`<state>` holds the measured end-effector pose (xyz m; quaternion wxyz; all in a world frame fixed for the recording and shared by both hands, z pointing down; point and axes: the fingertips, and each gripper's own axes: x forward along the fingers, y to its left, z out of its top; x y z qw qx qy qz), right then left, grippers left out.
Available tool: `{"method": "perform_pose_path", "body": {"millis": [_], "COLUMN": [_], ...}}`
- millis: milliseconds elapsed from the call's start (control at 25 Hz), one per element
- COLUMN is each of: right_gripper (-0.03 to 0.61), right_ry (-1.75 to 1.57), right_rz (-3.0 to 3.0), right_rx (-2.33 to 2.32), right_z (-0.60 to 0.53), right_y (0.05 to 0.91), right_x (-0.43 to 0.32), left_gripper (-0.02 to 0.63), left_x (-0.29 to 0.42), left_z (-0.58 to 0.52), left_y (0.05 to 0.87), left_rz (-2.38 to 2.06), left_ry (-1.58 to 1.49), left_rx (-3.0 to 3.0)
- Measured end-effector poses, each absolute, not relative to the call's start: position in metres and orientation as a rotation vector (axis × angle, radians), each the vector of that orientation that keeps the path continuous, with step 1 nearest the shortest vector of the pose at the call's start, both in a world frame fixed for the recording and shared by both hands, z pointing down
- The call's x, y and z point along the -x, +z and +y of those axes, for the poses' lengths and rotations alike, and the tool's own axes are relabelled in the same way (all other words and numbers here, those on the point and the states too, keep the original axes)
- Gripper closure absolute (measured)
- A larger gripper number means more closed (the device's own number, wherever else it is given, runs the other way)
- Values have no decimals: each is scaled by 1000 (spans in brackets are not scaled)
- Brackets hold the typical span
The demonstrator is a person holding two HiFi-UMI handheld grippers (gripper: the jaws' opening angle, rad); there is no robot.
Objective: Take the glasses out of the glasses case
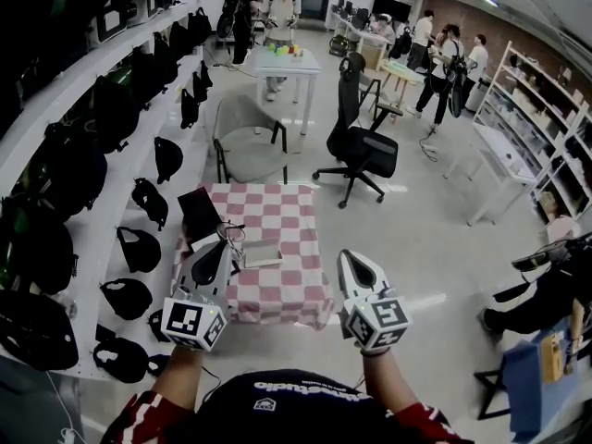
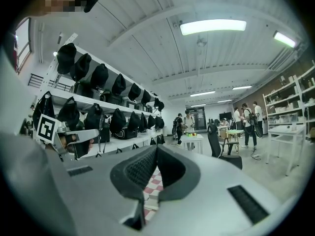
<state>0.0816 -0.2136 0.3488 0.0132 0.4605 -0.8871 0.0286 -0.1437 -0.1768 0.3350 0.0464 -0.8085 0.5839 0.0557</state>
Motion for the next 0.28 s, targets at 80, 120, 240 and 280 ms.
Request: {"method": "perform_pose_path", "body": {"millis": [80,120,240,280], "right_gripper": [577,577,577,577], "right_ry": [91,94,103,106], "right_rz": [-2763,-2763,-2761,-2761], "right_rx": [-1432,-1432,-1434,-1434], "right_z": [-213,-213,-212,-212], "right_y": [349,350,349,350], "right_x": [-82,-83,-84,-84], "left_gripper": [601,601,601,601], "left_x": [143,142,140,140], "left_z": [-176,-176,-176,-175], "left_y": [335,335,335,335], "left_rz": [1778,1776,1775,1775], "left_ry": [172,174,172,170], "left_rx": [2470,2473,2477,2477]}}
